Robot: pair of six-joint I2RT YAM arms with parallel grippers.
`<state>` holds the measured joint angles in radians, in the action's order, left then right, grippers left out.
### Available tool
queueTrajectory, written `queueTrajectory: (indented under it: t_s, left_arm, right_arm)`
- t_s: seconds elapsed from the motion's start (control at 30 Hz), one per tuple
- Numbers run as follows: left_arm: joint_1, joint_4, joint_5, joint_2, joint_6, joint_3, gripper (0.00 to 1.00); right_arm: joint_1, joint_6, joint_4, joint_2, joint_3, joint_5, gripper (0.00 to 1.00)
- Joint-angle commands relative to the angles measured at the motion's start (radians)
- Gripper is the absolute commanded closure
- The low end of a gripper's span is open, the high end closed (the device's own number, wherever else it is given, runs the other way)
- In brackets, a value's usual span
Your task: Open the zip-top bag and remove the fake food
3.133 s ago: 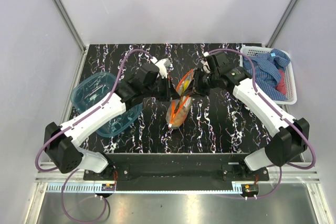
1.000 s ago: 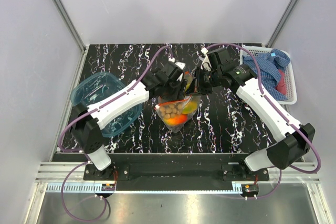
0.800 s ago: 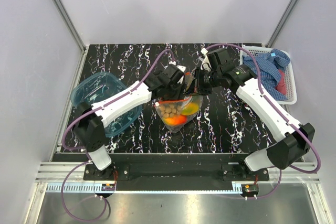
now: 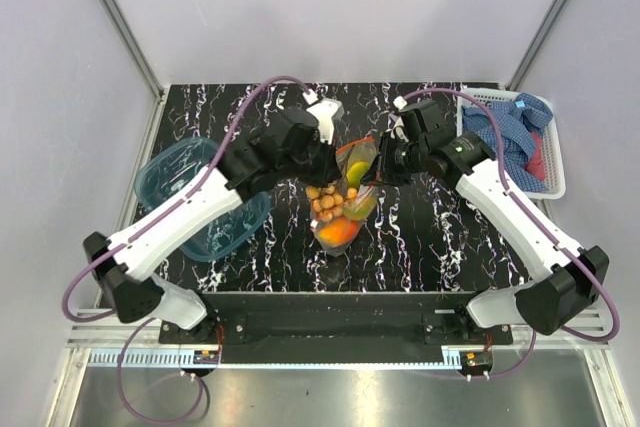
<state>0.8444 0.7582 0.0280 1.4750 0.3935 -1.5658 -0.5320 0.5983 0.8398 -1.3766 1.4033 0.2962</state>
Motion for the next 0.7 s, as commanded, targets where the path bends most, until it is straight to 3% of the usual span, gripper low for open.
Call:
queueTrajectory:
  t_s: [0.0,0.17,0.43,0.57,0.67]
  left_arm:
    - [0.002,-0.105,-0.013,-0.14,-0.027,0.024,1.0]
    - [-0.004,-0.232,-0.068,-0.2,-0.002,-0.02,1.0]
    - [-0.126,-0.217,-0.08,-0.22,0.038,-0.128,1.0]
    - [-0.188,-0.148,-0.196,-0.29,0.013,-0.083,1.0]
    - [-0.252,-0.064,-0.365,-0.337,0.06,0.004,1.0]
  right_arm:
    - [-0.002,0.009,-0.036,0.04,-0.018,-0.028,1.0]
    - [-0.002,-0.006,-0.057,0.042,-0.03,0.029,1.0]
    - [-0.002,-0.009,-0.062,0.047,-0.026,0.047,1.0]
    - [0.0,-0.011,-0.064,0.051,-0.024,0.047,1.0]
    - [-0.002,-0.009,-0.065,0.05,-0.023,0.052,1.0]
